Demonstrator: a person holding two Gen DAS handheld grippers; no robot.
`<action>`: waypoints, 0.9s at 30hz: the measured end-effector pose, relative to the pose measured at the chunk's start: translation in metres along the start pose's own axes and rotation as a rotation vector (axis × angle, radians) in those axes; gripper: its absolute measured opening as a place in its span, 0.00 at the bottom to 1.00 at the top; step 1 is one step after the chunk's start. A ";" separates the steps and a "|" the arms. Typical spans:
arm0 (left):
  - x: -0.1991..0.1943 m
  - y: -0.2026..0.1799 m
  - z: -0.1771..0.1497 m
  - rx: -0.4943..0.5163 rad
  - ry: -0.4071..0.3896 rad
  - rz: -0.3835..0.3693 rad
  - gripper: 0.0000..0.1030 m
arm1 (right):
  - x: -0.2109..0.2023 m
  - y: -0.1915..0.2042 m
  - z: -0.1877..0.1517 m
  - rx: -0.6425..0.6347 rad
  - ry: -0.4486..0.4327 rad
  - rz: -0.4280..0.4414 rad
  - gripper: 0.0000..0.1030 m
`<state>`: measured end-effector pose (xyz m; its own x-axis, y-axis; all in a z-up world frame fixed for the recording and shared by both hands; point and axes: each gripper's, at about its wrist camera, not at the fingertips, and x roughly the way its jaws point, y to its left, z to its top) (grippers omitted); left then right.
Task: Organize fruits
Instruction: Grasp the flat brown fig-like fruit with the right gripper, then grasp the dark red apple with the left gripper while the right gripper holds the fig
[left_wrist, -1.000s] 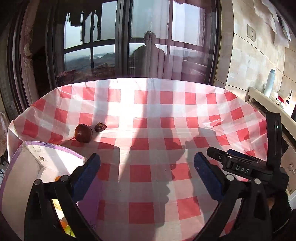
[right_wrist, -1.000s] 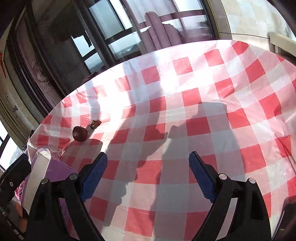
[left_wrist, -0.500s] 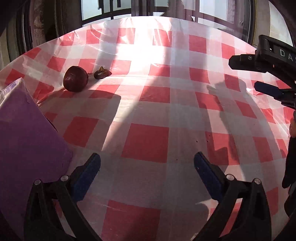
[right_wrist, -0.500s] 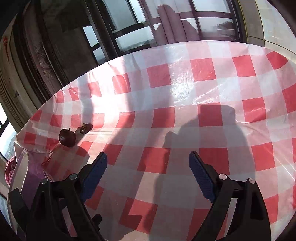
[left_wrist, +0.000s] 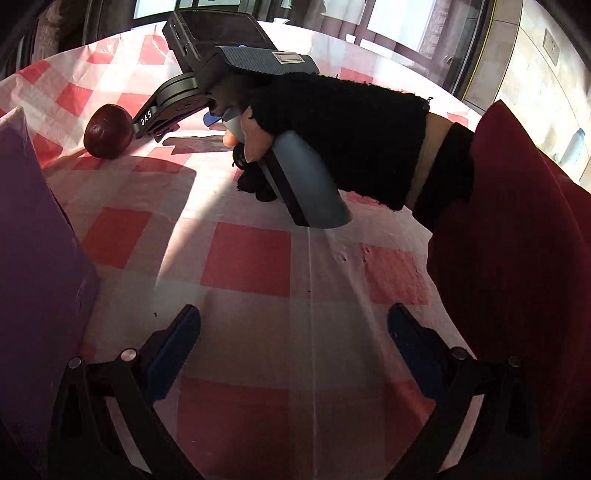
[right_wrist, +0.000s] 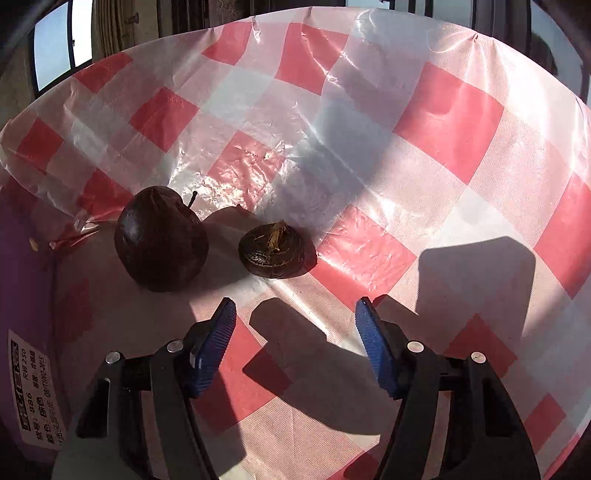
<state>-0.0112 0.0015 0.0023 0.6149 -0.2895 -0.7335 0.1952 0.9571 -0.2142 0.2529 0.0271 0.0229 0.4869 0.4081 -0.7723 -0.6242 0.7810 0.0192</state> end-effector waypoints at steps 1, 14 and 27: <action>0.001 0.000 0.000 -0.003 0.002 -0.001 0.98 | 0.006 0.003 0.005 -0.008 0.002 0.011 0.61; 0.003 -0.010 -0.001 0.002 0.007 0.005 0.98 | 0.011 0.021 0.009 -0.062 0.006 0.009 0.40; 0.055 -0.025 0.085 -0.012 0.019 0.426 0.98 | -0.142 -0.132 -0.159 0.487 -0.091 -0.202 0.40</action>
<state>0.0825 -0.0392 0.0222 0.6244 0.1319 -0.7699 -0.0822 0.9913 0.1031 0.1694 -0.2089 0.0293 0.6326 0.2495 -0.7332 -0.1670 0.9684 0.1854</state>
